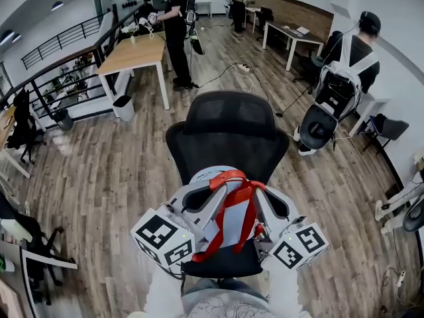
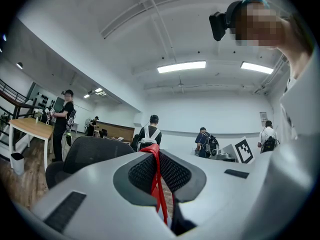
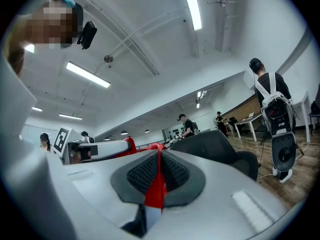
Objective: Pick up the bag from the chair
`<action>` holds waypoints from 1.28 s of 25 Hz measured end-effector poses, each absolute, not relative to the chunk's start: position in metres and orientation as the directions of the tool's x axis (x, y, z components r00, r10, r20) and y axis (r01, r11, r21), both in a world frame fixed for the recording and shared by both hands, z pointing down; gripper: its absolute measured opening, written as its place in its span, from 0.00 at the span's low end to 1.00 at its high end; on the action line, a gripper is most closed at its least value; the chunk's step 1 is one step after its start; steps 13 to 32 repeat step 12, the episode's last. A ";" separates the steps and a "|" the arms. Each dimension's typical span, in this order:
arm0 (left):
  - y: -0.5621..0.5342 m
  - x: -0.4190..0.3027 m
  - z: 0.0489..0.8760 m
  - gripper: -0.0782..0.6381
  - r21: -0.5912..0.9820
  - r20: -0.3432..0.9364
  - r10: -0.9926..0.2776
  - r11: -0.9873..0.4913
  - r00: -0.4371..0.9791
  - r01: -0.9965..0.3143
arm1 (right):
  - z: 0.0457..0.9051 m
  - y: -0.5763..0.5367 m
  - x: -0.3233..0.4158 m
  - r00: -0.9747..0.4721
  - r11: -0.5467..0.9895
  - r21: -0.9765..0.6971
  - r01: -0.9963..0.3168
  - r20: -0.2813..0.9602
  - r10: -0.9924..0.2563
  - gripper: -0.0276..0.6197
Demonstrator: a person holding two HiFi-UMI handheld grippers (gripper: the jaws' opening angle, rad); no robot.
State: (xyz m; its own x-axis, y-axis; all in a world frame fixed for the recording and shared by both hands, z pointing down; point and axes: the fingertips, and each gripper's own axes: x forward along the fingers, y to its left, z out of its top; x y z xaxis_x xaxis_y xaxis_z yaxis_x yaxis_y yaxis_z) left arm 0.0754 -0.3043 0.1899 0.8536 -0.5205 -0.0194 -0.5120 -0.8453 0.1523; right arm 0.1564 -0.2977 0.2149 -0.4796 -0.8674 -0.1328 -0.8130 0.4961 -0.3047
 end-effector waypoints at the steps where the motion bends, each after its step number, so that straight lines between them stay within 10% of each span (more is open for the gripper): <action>1: -0.305 0.075 0.190 0.13 0.154 -0.021 -0.520 -0.846 0.854 -0.511 | 0.214 -0.298 0.156 -0.480 0.496 -0.303 -0.814 -0.132 -0.867 0.08; 32: -0.305 0.085 0.190 0.13 0.159 -0.025 -0.507 -0.853 0.862 -0.497 | 0.212 -0.296 0.165 -0.478 0.494 -0.297 -0.817 -0.131 -0.869 0.08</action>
